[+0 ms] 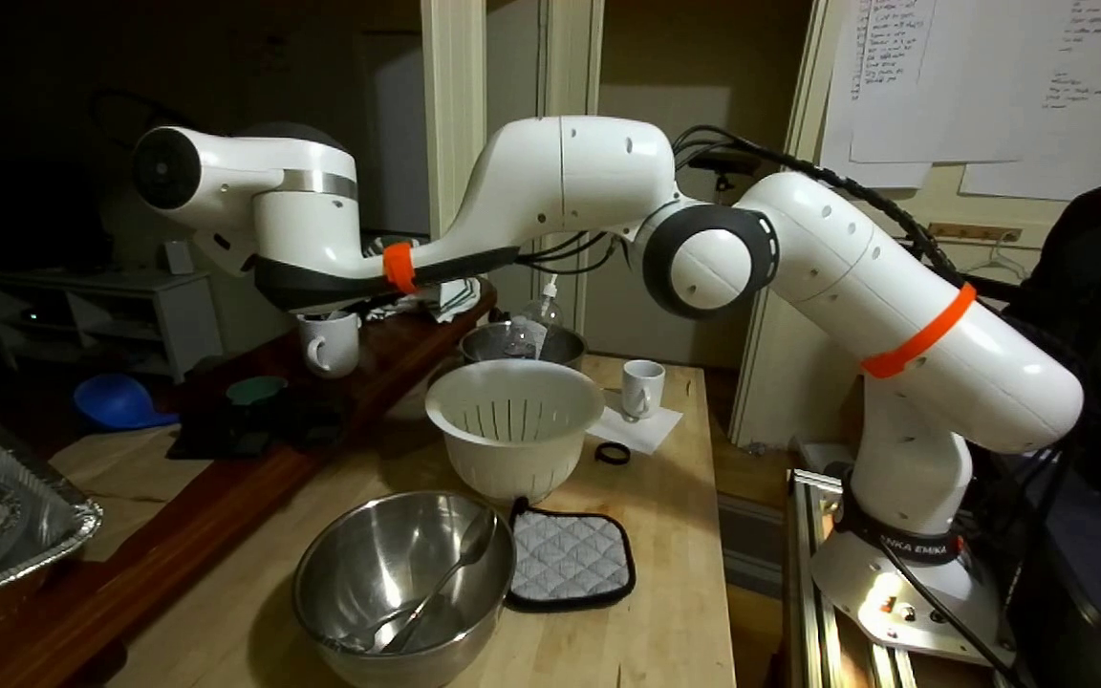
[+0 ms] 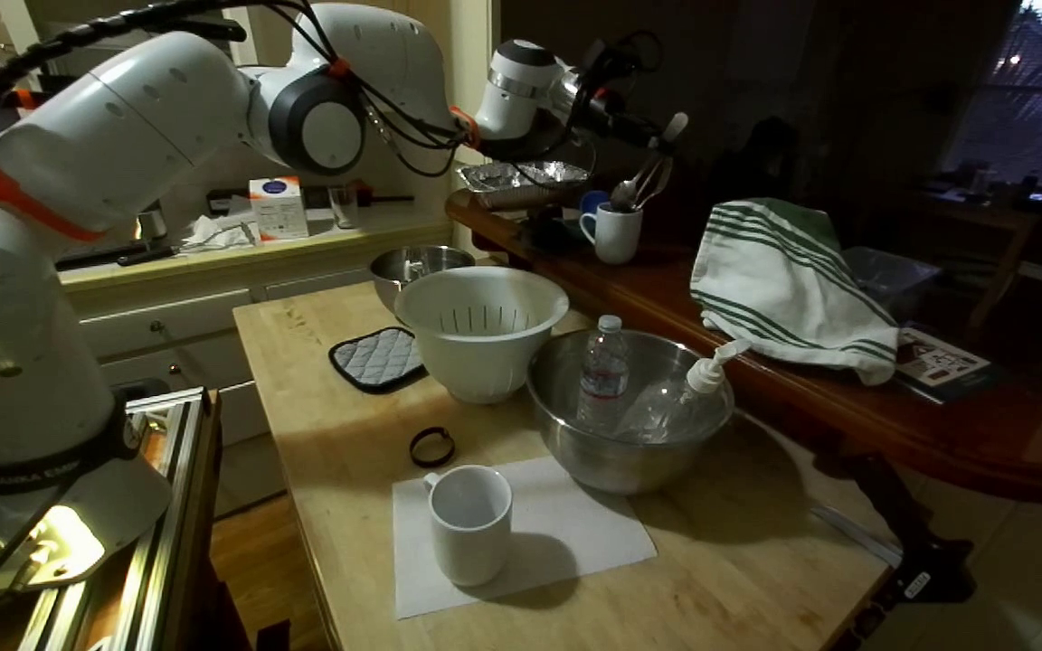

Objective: Remove the silver spoon from the silver bowl and put it in the white mug on the upper counter.

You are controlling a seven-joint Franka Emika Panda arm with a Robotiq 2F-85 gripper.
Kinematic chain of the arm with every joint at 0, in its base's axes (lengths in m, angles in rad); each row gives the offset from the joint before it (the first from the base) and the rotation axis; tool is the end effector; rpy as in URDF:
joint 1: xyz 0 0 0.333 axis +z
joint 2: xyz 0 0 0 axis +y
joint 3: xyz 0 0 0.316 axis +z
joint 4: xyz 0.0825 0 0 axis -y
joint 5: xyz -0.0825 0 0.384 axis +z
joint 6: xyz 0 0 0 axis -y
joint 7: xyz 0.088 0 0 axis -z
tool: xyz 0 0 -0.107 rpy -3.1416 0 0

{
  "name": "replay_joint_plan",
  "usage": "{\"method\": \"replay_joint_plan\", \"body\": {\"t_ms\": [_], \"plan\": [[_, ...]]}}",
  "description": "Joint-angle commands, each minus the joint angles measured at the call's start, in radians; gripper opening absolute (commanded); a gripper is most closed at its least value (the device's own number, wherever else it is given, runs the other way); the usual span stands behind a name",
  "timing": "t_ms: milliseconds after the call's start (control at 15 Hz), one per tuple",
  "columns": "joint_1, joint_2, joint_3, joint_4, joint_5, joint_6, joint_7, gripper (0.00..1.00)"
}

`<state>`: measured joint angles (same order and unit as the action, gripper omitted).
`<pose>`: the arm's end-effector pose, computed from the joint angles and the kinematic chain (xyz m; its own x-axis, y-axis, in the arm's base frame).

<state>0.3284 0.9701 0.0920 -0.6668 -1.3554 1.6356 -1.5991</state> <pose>0.7729 0.1916 0.4664 -0.1901 0.2309 -0.9542 0.8956 0.4390 -0.0722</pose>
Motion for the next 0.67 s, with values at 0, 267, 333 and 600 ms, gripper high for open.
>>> {"method": "replay_joint_plan", "body": {"t_ms": [0,267,333,600], "plan": [[0.009,0.052,0.005,0.075,0.016,-0.051,-0.061,0.01],[0.011,0.074,0.015,0.075,0.02,-0.063,-0.078,0.01],[0.011,0.079,0.017,0.073,0.02,-0.065,-0.081,0.01],[0.019,0.108,0.015,0.087,0.006,-0.051,-0.089,0.01]]}}
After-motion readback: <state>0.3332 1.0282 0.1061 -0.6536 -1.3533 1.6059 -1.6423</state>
